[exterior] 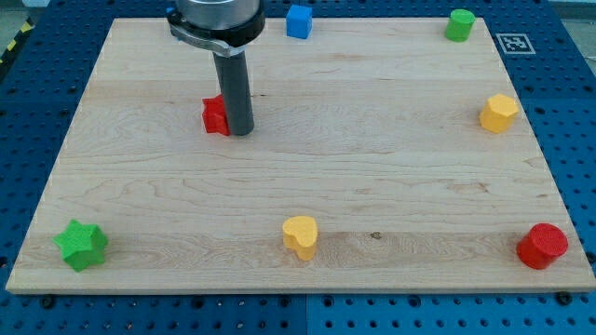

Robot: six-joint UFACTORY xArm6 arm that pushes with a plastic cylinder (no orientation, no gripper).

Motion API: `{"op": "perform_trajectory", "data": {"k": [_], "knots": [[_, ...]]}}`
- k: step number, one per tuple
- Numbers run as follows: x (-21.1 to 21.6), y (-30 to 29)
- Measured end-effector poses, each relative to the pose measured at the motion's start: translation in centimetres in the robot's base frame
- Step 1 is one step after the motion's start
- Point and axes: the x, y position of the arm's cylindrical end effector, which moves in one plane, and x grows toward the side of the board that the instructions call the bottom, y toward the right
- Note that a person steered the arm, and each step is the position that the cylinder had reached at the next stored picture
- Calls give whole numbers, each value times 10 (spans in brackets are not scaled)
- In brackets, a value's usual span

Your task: Move the red star to the center left

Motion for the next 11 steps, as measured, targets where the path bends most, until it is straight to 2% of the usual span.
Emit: {"op": "perform_trajectory", "data": {"k": [2, 4, 8, 9, 10, 11], "knots": [[-1, 19], [-24, -7], [-24, -97], [-33, -79], [-59, -18], [-78, 8]]}}
